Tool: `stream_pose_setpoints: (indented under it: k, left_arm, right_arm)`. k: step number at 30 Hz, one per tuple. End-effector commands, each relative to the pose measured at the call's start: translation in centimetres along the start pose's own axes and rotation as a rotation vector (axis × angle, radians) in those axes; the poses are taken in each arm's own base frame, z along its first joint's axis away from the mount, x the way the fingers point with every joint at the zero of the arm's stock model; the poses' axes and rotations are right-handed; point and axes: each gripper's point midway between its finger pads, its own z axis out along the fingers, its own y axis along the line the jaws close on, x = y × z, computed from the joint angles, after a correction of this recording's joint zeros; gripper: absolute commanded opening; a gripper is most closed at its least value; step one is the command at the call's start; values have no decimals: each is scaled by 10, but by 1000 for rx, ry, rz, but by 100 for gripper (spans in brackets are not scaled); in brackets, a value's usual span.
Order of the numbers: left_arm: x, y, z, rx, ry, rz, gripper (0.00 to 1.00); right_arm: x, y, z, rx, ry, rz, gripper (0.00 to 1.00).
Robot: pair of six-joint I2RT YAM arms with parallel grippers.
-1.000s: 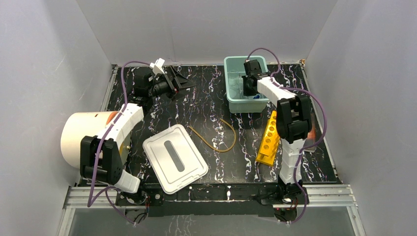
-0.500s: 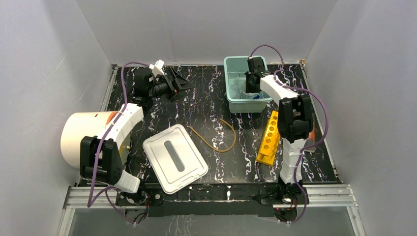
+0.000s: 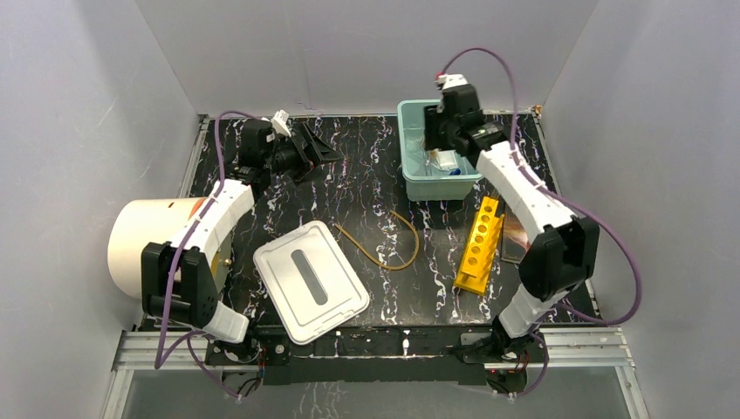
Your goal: Organize the chemistry lab equipment
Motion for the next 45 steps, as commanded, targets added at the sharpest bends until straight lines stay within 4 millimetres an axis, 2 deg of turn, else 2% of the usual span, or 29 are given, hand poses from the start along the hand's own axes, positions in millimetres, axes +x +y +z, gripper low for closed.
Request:
stream_pose_setpoints:
  k: [1, 4, 7, 10, 12, 18, 20, 23, 30, 34, 39, 43, 45]
  left_arm:
    - [-19, 30, -9, -237, -69, 2, 86]
    - [-14, 64, -15, -375, -56, -75, 86]
    - [-7, 76, -17, -400, -44, -108, 87]
    - [-3, 79, -16, -402, -32, -115, 86]
    - [-1, 80, -16, -400, -25, -117, 86]
    - [3, 84, -14, -403, -8, -123, 86]
    - [5, 85, -13, -401, 3, -131, 86]
    - [7, 84, -10, -394, 16, -140, 86]
    - [11, 86, -12, -399, 32, -146, 86]
    - [15, 87, -13, -404, 42, -155, 86]
    - [19, 87, -13, -400, 54, -168, 86]
    - [20, 88, -14, -407, 60, -167, 86]
    - [21, 89, -15, -409, 62, -165, 86]
  right_arm:
    - [31, 85, -55, -129, 21, -226, 62]
    - [72, 113, -81, -171, 79, -279, 62]
    - [130, 131, -100, -197, 157, -331, 65]
    - [182, 127, -103, -193, 278, -317, 66]
    - [208, 122, -103, -185, 327, -300, 66]
    - [251, 110, -92, -118, 404, -201, 67]
    - [261, 104, -84, -72, 434, -214, 66]
    - [266, 84, -70, 55, 437, -186, 68]
    - [265, 84, -45, -6, 436, -14, 65]
    - [273, 86, -37, 13, 461, 11, 55]
    - [284, 74, -31, 124, 498, 37, 44]
    - [290, 68, -29, 172, 513, 42, 41]
    - [291, 72, -26, 137, 506, 32, 39]
